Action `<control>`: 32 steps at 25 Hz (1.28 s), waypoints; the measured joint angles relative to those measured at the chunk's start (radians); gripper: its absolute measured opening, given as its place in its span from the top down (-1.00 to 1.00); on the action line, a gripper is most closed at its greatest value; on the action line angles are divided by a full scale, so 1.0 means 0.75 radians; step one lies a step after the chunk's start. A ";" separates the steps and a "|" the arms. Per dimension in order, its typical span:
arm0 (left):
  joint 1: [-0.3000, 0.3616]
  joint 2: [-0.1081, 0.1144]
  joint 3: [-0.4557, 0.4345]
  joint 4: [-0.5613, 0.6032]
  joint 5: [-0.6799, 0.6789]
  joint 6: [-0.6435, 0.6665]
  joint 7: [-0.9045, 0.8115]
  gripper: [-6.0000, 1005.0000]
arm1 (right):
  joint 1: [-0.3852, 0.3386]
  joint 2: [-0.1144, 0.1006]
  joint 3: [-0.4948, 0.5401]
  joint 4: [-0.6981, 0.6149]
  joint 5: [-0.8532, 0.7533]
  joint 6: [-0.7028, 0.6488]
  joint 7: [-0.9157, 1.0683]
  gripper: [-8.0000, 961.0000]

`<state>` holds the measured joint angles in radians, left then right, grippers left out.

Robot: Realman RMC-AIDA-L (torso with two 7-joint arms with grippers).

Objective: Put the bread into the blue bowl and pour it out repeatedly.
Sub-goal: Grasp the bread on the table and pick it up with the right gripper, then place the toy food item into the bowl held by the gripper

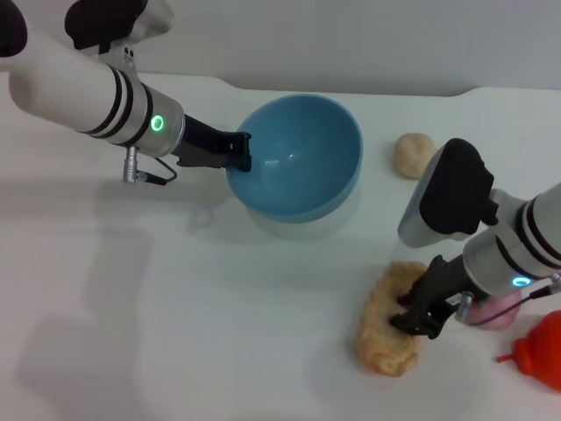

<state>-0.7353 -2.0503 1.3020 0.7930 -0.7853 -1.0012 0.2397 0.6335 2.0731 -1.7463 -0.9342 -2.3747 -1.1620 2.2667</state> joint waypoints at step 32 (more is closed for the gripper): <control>-0.072 -0.005 0.015 0.003 0.118 -0.160 0.001 0.99 | -0.272 0.000 0.525 -0.687 0.196 -0.194 -0.243 0.79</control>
<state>-0.7890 -2.0540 1.3133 0.7952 -0.6965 -1.1210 0.2402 0.4292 2.0730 -1.3524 -1.4495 -2.2277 -1.3076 2.0846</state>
